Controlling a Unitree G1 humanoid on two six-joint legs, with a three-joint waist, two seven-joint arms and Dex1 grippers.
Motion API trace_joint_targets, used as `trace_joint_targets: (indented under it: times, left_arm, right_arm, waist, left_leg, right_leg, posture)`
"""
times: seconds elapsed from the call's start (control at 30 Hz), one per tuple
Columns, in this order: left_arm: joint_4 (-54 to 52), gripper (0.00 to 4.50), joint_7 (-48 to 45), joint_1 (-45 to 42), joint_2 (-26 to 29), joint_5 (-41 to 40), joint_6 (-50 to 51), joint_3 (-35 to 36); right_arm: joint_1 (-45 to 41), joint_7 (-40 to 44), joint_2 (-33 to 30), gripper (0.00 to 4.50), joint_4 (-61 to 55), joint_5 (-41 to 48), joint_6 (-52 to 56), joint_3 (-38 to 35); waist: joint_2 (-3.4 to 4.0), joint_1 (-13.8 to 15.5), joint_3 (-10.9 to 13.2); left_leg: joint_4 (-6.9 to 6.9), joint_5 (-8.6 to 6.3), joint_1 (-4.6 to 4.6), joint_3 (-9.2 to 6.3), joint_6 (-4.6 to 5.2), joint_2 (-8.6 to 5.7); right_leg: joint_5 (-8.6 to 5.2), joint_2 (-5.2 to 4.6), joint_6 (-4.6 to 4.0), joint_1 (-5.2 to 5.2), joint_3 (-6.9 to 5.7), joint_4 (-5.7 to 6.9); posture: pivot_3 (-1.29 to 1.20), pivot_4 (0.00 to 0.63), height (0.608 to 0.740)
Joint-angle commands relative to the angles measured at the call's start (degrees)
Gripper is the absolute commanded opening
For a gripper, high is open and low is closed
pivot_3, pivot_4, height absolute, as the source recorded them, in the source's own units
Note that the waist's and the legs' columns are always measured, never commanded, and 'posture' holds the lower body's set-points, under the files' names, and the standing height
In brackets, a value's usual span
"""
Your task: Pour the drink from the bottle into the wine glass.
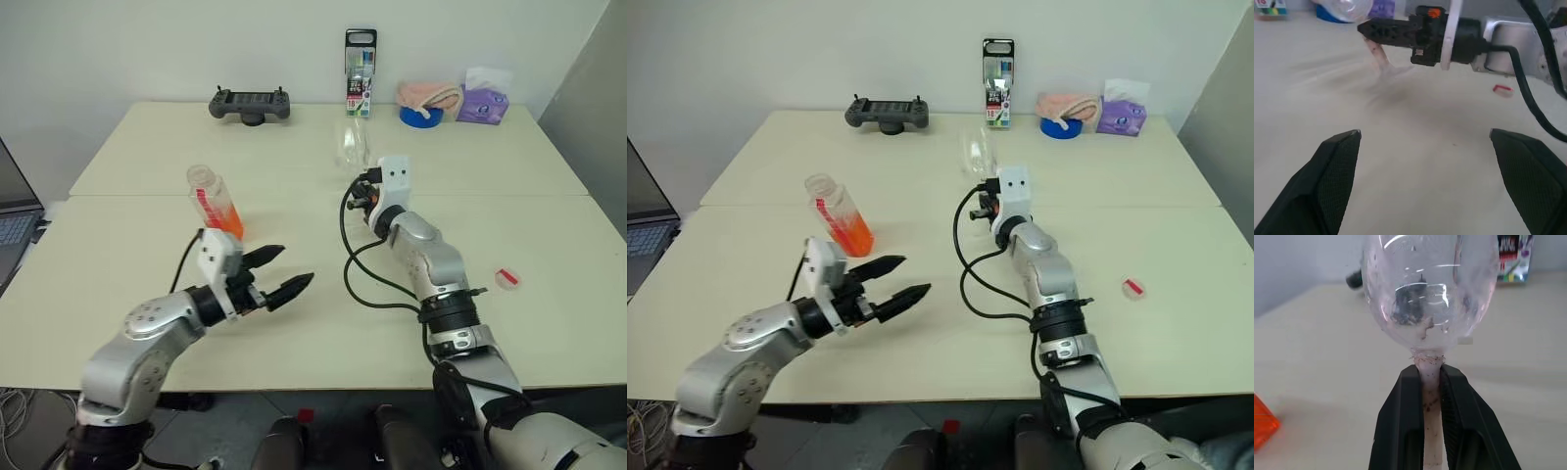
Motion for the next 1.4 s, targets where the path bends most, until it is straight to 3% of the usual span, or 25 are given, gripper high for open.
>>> trace_joint_targets:
  times: [0.03,0.23,0.47,0.8,1.2,1.4]
  left_arm:
    - [-2.26,4.50,0.41,1.72,1.46,-1.72,0.98,2.40]
    - [-2.37,4.50,2.04,1.44,0.30,-0.90,0.97,0.42]
    - [-0.56,4.50,1.48,-0.32,1.00,-0.36,0.53,-0.29]
    - [1.50,4.50,0.39,-1.73,0.74,1.07,-0.05,-1.42]
    - [3.35,4.50,0.48,-3.11,0.32,2.37,-1.04,-1.86]
    - [3.96,4.50,0.12,-2.38,0.53,3.04,-1.76,-1.67]
  right_arm:
    - [3.77,-0.10,2.34,0.19,-1.05,0.22,-6.69,1.74]
    - [10.62,-1.37,2.56,0.19,6.02,-5.29,-16.38,7.28]
    - [14.04,-1.28,0.61,0.19,7.76,-7.37,-18.02,8.59]
    - [22.15,6.97,-8.34,0.18,-7.94,-5.45,-3.20,10.57]
    - [17.05,9.42,-8.56,0.18,-3.88,-3.88,2.81,10.69]
    - [17.01,10.38,-9.29,2.16,-4.49,-3.83,2.51,11.19]
  waist:
    - [-0.01,-0.04,-0.01]
    - [-0.04,0.01,-0.03]
    - [-0.12,-0.29,-0.11]
    - [-0.33,0.11,-0.30]
    - [-0.48,0.06,-0.46]
    - [-0.39,0.15,-0.36]
  left_leg:
    - [-0.03,0.00,0.06,-0.02,0.00,0.04]
    - [-0.05,0.05,0.15,0.02,-0.08,0.04]
    - [-0.14,0.06,0.96,0.01,-0.10,0.14]
    - [-0.08,0.06,1.12,-0.02,-0.10,0.12]
    - [-0.10,0.07,1.20,-0.02,-0.10,0.17]
    - [-0.12,0.06,0.95,-0.02,-0.10,0.24]
  right_leg:
    - [0.00,0.05,-0.01,0.04,-0.01,0.01]
    - [-0.01,0.08,-0.04,0.11,0.04,0.01]
    - [-0.13,0.18,-0.13,0.84,0.03,-0.01]
    - [-0.25,0.16,0.02,1.04,0.03,-0.01]
    - [-0.25,0.21,-0.02,1.06,0.02,0.00]
    - [-0.26,0.31,-0.05,0.85,0.02,-0.03]
  posture:
    - [0.00,0.150,0.740]
    - [0.00,0.150,0.740]
    - [0.00,0.150,0.740]
    - [0.00,0.150,0.740]
    - [0.00,0.150,0.740]
    - [0.00,0.150,0.740]
